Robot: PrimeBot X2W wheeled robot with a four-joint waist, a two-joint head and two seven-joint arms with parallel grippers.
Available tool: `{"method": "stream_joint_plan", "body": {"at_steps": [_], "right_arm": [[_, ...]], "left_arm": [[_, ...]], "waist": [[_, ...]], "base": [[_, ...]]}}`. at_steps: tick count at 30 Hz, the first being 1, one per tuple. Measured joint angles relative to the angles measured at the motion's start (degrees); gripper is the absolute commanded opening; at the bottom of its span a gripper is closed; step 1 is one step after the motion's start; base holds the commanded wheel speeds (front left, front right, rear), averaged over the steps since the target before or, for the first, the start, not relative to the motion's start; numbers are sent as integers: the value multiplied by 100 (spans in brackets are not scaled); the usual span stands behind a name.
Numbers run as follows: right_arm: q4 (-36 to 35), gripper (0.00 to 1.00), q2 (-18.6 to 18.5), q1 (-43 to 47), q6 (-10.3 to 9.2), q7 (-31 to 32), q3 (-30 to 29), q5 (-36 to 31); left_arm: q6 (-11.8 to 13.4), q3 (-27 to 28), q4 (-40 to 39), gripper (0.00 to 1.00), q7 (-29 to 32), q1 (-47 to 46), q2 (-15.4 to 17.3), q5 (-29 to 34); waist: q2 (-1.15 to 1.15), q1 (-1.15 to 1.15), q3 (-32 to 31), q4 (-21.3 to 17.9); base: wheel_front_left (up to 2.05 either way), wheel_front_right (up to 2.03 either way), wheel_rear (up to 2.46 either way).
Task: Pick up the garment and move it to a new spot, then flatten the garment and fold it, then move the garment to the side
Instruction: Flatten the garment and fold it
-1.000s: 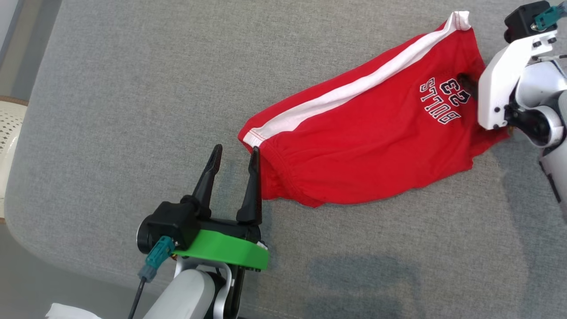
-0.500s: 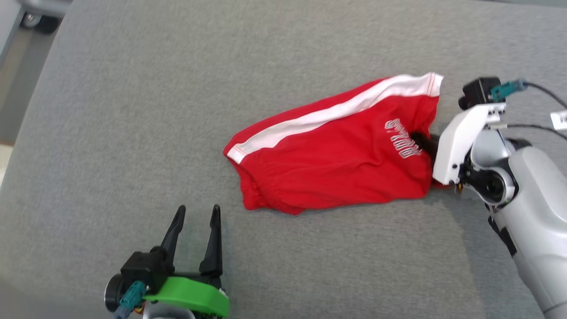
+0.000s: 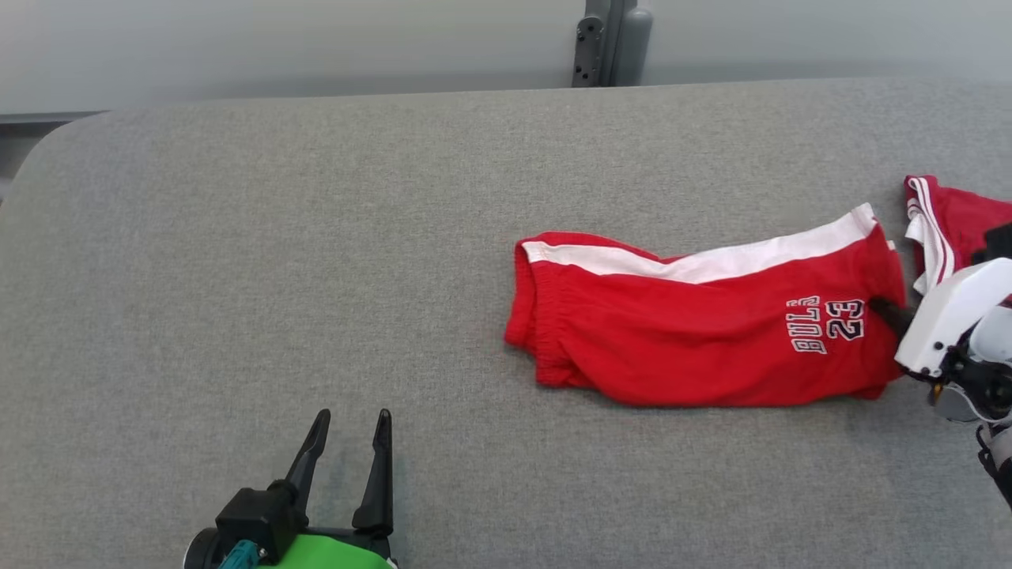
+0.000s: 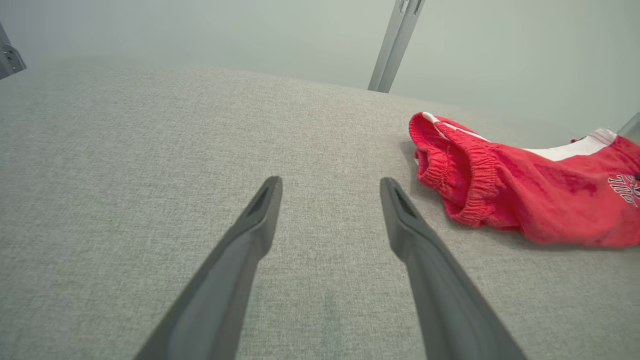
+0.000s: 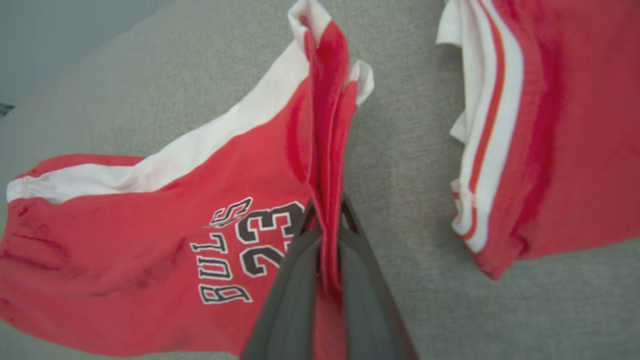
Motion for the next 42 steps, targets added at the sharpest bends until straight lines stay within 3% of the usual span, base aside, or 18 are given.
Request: {"method": "stream_joint_plan", "body": {"at_steps": [5,8,14,18,23,34,35,36,42], "right_arm": [[111,0,-51,-10,-5,-264,-536,-59],[-154,0,124,-124,-5,-296,-586,-26],[-1173,0,954,-175,-5,-43,74,-3],[-1477,0,1577,-26,-5,11,598,-218],[-1147,0,1980,4,-5,-183,859,-581],[-390,0,2092,-261,-5,-715,1170,-614],[-375,33,2096,-280,-5,-770,1246,-614],[-375,100,2098,-303,-5,-839,1335,-628],[-682,100,2098,-264,-5,-1118,1606,-737]], "left_arm": [[-14,-13,1,100,0,-2,2,15],[-13,-3,9,100,0,12,-16,15],[-26,5,31,100,0,110,-151,16],[-96,-27,96,100,0,44,-246,92],[-210,-71,238,100,0,-102,-369,148],[-322,90,414,100,0,-94,-478,233],[-326,110,417,100,0,-82,-492,236],[-330,137,417,100,0,-66,-506,238],[-352,294,442,100,0,59,-549,252]], "waist": [[0,0,-94,-44],[0,0,-104,-10],[0,0,-201,-14],[0,0,-137,35],[0,0,-50,219],[0,0,85,740],[0,0,88,760],[0,0,88,762],[0,0,3,622]], "base": [[0,0,0],[0,0,0],[0,0,0],[0,0,0],[0,0,0],[0,0,0],[0,0,0],[0,0,0],[0,0,0]]}}
